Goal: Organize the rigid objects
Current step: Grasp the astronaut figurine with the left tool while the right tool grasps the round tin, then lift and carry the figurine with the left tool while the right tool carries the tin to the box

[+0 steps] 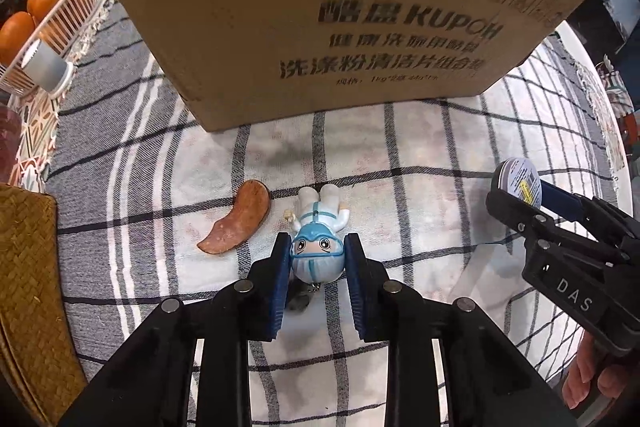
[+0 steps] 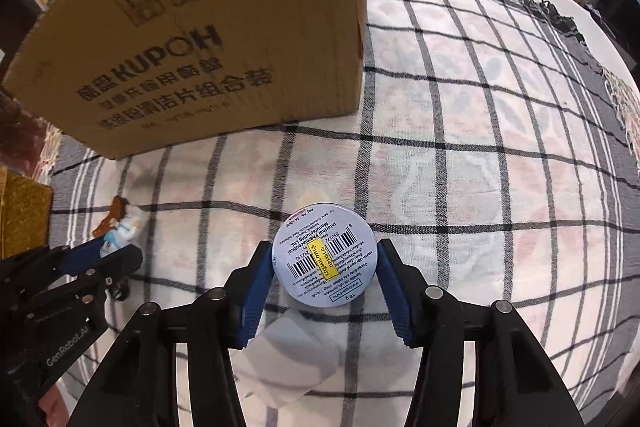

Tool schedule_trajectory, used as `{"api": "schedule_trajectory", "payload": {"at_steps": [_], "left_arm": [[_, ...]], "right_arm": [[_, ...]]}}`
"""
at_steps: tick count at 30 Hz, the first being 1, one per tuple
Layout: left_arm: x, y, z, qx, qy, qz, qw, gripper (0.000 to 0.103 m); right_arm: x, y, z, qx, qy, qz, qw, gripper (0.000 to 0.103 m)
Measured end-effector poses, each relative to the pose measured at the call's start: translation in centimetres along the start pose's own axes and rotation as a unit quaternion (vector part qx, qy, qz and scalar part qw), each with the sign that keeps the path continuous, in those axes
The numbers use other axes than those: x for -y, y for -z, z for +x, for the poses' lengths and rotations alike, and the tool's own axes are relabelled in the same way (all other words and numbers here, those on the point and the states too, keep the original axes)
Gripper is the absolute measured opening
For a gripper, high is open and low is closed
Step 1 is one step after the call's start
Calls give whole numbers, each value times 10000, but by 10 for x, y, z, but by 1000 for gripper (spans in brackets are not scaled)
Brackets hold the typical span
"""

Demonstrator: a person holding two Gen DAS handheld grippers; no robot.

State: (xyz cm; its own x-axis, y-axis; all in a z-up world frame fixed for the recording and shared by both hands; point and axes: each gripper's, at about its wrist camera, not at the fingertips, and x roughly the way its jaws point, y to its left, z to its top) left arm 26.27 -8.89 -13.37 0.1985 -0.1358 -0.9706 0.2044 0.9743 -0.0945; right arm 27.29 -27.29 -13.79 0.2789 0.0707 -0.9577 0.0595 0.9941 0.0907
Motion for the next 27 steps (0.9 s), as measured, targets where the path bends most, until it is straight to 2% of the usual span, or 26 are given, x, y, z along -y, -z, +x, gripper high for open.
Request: {"api": "schedule_trajectory", "payload": {"at_steps": [11, 19, 27], "left_arm": [[2, 12, -47, 474, 118, 159, 9987, 27], [4, 7, -69, 769, 187, 225, 9966, 27], [7, 6, -100, 1089, 269, 326, 9932, 27]], "right_arm": [[-13, 6, -45, 357, -78, -133, 9992, 53], [-36, 14, -80, 640, -114, -199, 9977, 53], [-40, 10, -106, 933, -237, -213, 9951, 53]]}}
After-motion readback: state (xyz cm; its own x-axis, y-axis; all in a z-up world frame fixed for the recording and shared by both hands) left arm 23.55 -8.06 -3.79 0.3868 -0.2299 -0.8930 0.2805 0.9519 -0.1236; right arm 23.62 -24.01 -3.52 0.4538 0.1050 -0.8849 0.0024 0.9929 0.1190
